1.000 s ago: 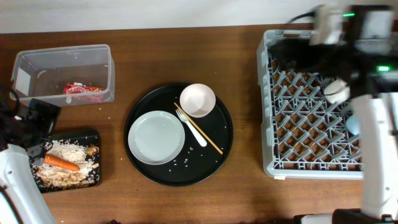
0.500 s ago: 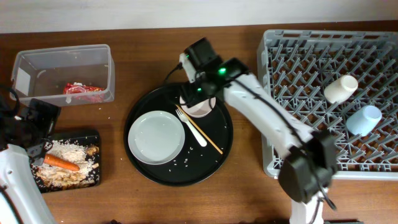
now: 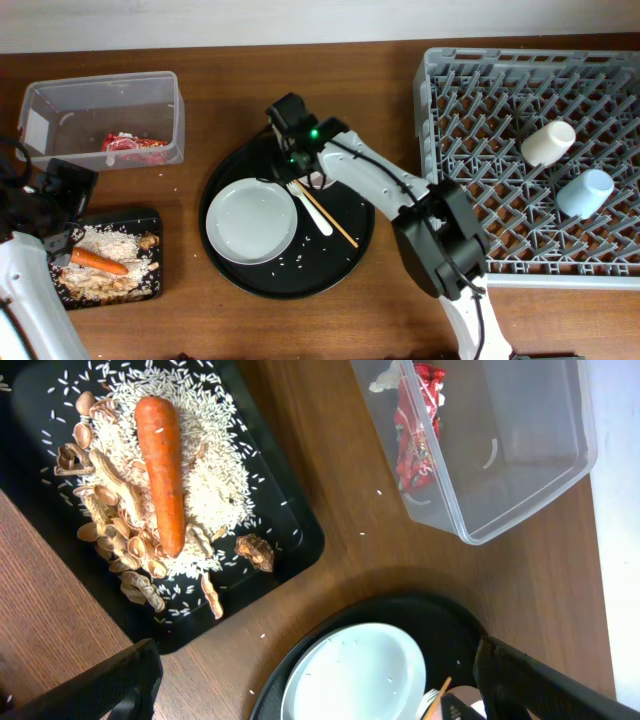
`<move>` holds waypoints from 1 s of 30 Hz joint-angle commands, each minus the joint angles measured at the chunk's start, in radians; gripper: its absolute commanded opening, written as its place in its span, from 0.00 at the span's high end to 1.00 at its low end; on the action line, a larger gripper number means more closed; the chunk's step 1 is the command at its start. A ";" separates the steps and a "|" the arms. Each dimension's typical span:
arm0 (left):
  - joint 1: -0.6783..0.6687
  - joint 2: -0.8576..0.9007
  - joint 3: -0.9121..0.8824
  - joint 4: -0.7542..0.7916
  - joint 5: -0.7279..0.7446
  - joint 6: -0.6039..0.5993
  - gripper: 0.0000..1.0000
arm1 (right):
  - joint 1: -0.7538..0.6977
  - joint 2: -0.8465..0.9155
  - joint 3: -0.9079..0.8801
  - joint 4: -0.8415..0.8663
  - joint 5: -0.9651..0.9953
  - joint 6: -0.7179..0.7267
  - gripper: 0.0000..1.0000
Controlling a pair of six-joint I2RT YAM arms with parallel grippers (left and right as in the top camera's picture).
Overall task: Sort waste into correct bins and load items into the dishwasher rack
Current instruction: 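Reach the right gripper to the pink bowl and grasp its rim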
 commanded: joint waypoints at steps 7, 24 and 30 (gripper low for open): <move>0.005 -0.003 0.000 -0.001 -0.008 -0.013 0.01 | 0.010 0.032 0.005 0.018 0.122 0.050 0.57; 0.005 -0.003 0.000 -0.001 -0.008 -0.013 0.01 | 0.009 -0.021 0.129 -0.121 0.118 0.057 0.96; 0.005 -0.003 0.000 -0.001 -0.008 -0.013 0.01 | 0.006 -0.076 0.290 -0.270 0.118 0.057 0.96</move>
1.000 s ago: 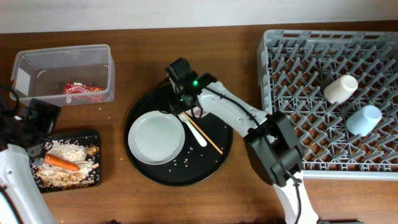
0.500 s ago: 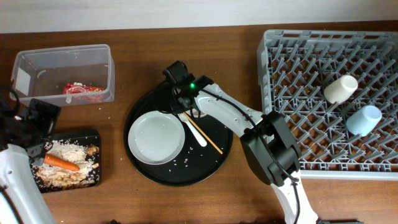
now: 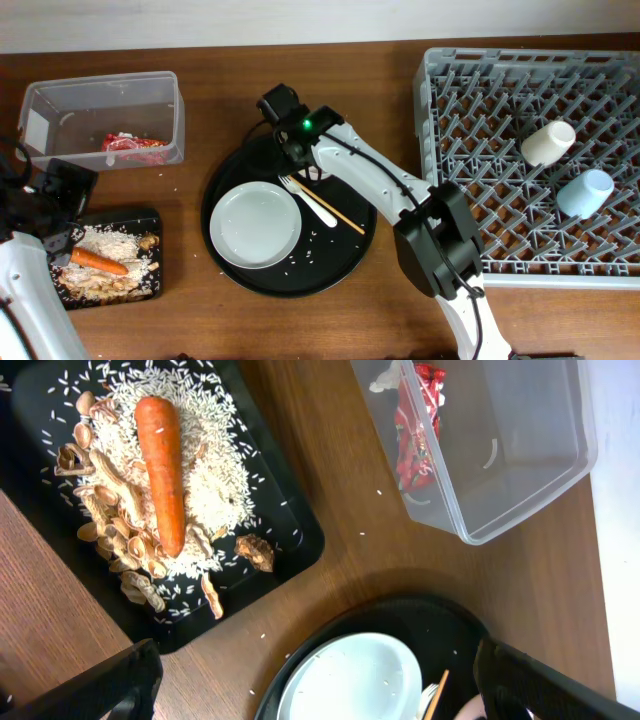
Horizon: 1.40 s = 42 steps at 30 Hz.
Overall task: Sort waste into correct bins and load items into the dishwasher rack
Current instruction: 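Reach the right gripper to the pink bowl and grasp its rim, then carry the pink bowl right and set it in the rack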
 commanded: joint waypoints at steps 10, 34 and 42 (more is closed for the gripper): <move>0.005 -0.003 0.000 -0.001 -0.008 -0.013 0.01 | -0.194 -0.296 0.300 -0.436 0.074 0.091 0.96; 0.005 -0.003 0.000 -0.001 -0.008 -0.013 0.01 | -0.925 -0.618 -0.064 -0.663 -0.142 0.032 0.96; 0.005 -0.003 0.000 -0.001 -0.008 -0.013 0.01 | -1.209 -0.698 -0.365 -0.435 -0.841 -0.271 0.96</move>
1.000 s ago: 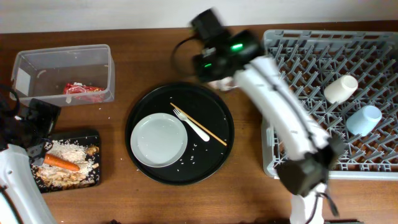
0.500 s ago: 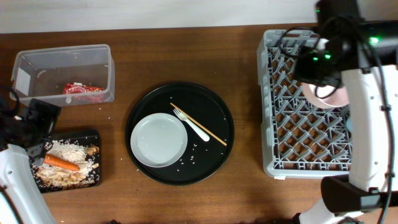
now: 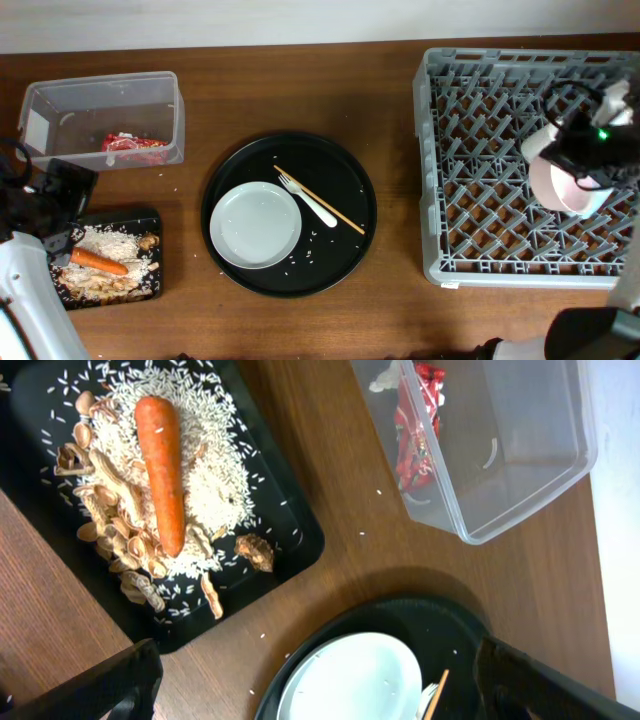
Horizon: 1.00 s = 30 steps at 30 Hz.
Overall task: Sort waste into correct bins and load items into the dishwasher rack
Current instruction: 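Carry the pink bowl right and set it in the rack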
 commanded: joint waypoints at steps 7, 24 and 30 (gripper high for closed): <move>0.005 -0.003 0.000 0.000 -0.008 -0.013 0.01 | -0.179 -0.019 -0.315 0.255 -0.779 -0.243 0.96; 0.005 -0.003 0.000 -0.001 -0.008 -0.013 0.01 | -0.234 0.026 -0.498 0.400 -0.825 -0.242 0.96; 0.005 -0.003 0.000 -0.001 -0.008 -0.013 0.01 | -0.234 0.026 -0.531 0.394 -0.815 -0.238 0.96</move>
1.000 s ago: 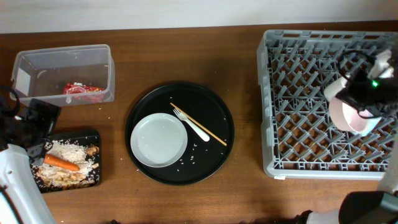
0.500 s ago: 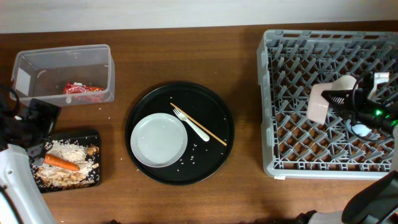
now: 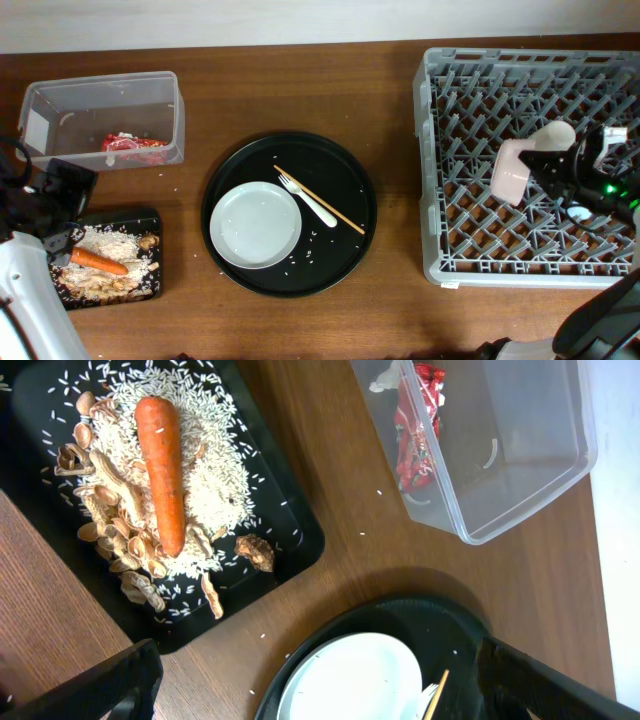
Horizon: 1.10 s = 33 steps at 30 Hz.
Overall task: Sort waste into correct bins and load items into the dishwasher rack
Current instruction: 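Carry the pink bowl right and set it in the rack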
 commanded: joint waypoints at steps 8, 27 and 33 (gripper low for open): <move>0.005 -0.003 0.000 -0.002 -0.007 -0.013 0.01 | -0.026 0.008 -0.028 0.060 0.216 0.153 0.96; 0.005 -0.003 0.000 -0.001 -0.007 -0.013 0.01 | 0.072 0.054 -0.028 0.178 0.050 0.145 0.96; 0.005 -0.003 0.000 -0.002 -0.007 -0.013 0.01 | 0.060 0.084 -0.028 0.185 0.062 0.150 0.96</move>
